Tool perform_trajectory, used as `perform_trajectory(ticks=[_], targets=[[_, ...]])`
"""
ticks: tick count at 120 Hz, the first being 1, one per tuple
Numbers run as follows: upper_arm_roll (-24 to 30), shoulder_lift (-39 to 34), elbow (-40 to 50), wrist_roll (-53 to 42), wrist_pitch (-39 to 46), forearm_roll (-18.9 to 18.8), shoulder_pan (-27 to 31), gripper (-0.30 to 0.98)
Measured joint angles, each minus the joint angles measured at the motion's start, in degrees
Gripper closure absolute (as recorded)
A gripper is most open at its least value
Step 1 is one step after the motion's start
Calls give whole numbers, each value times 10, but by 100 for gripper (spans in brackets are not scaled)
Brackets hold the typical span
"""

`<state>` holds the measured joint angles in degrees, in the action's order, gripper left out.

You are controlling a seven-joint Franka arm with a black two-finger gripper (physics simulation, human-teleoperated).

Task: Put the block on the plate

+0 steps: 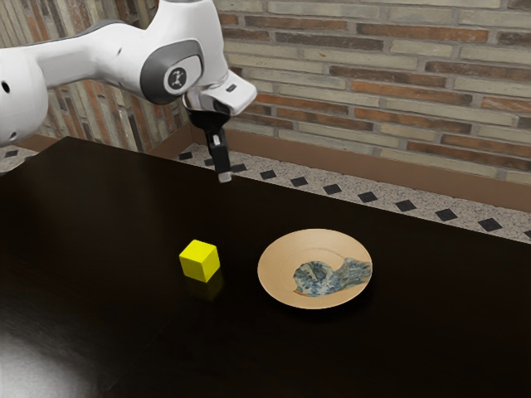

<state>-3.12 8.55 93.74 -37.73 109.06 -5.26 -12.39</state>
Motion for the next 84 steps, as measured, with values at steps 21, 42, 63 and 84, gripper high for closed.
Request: perform_trajectory(ticks=[21,42,63,84], targets=[[-2,-2,3,-29,-12,-2,1,0],[-28,18,26,-45,-12,-2,13,0],[-39,68,36,-38,-8,3,27,0],[-44,92,68,-15,24,49,36,0]])
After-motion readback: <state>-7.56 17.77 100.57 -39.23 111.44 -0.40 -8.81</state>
